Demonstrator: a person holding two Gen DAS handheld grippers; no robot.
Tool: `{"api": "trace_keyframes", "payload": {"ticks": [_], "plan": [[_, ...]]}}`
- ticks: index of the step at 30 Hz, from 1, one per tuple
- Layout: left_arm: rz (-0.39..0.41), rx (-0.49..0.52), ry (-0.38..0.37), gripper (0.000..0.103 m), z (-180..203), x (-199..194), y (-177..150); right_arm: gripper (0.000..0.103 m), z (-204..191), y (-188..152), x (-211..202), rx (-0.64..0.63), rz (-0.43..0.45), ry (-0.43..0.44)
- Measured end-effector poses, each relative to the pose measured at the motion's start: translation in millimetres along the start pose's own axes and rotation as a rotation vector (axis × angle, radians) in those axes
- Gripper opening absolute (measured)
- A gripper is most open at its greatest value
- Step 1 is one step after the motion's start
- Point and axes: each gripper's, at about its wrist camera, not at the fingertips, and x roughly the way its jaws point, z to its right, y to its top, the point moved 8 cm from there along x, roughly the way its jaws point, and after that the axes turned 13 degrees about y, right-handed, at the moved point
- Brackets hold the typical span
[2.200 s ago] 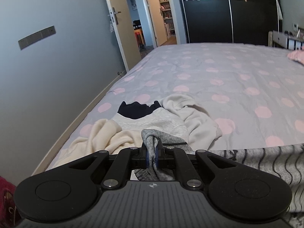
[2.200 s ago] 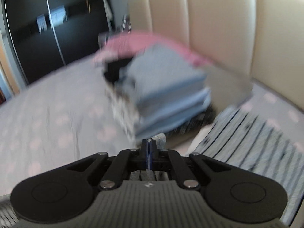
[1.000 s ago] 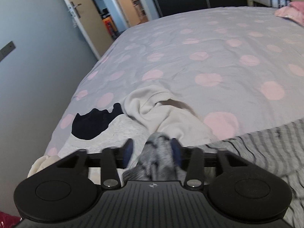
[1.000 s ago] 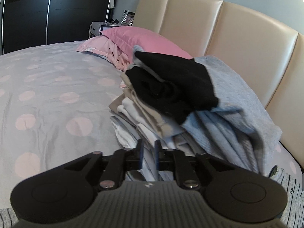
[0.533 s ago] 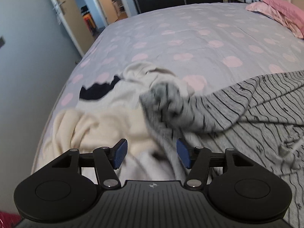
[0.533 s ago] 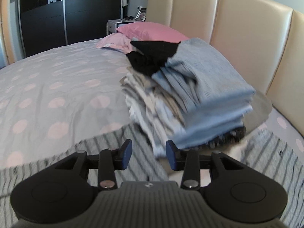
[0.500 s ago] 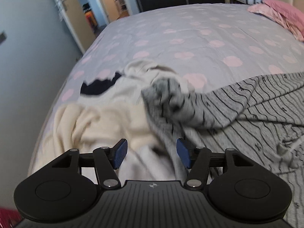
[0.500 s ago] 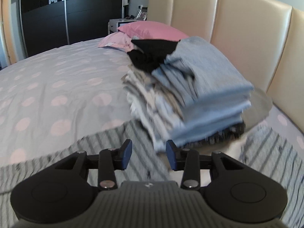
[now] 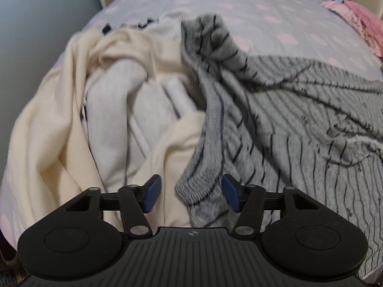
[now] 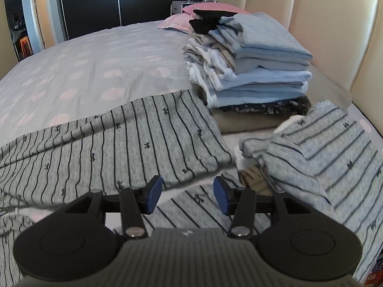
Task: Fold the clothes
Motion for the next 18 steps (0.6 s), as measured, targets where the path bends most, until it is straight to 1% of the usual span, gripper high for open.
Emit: {"api": "trace_keyframes", "payload": {"ticks": [2,3,7,10,13,15,18], "plan": [[-0.004,0.014,0.011,0.025,2.2,-1.3,-1.1,0.055,9.7,-0.2,-9.6,0.019,0.028,-0.010],[0.007,0.023,0.019,0.019,2.7,-4.1,-0.6,0.055,15.9,0.5,-14.9,0.028,0.046,-0.022],[0.037,0.004,0.038,0.015,-2.7,-18.5,1.4,0.056,43.9,3.8,-33.7,0.052,0.109,-0.084],[0.052,-0.037,0.058,0.014,-15.6,-29.9,2.2,0.054,66.3,4.9,-34.4,0.075,0.096,-0.107],[0.041,-0.107,0.097,0.013,-42.8,-33.5,-0.6,0.051,77.2,7.6,-26.5,0.101,0.072,-0.064],[0.026,-0.143,0.098,0.013,-56.1,-29.3,-3.2,0.043,75.4,8.8,-16.0,0.095,0.044,-0.016],[-0.006,-0.153,0.103,0.013,-60.1,-18.6,-6.9,0.042,65.1,8.2,8.9,0.057,-0.028,0.052]]}}
